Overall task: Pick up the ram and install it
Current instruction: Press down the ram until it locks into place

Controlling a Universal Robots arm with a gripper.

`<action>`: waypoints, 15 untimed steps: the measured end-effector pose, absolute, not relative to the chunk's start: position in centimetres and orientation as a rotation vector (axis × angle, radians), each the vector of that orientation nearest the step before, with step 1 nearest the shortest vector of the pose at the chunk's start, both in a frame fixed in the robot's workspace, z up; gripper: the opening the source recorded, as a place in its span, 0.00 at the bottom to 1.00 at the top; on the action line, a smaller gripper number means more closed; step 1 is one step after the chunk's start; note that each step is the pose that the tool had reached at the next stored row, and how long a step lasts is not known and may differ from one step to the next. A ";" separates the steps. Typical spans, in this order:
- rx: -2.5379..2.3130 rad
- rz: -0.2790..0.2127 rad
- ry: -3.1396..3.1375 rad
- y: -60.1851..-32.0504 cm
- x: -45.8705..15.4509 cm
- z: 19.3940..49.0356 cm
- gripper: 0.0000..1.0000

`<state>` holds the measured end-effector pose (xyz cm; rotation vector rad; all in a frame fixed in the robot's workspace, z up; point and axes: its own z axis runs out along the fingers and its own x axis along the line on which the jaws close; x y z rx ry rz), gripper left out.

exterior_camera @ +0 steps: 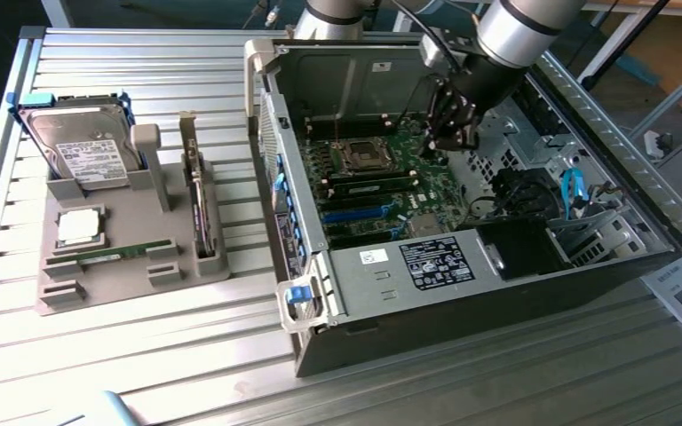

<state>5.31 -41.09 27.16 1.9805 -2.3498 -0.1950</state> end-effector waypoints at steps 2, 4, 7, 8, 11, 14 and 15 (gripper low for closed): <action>1.888 -0.199 -2.431 -41.1 5.3 27.1 0.10; 1.808 -0.202 -2.496 -41.1 5.3 27.0 0.10; 1.740 -0.204 -2.548 -41.1 5.3 27.0 0.10; 1.720 -0.205 -2.563 -41.1 5.3 27.0 0.10; 1.647 -0.208 -2.615 -41.1 5.3 27.0 0.10; 1.576 -0.210 -2.662 -41.1 5.3 26.9 0.10; 1.558 -0.210 -2.674 -41.1 5.3 26.9 0.10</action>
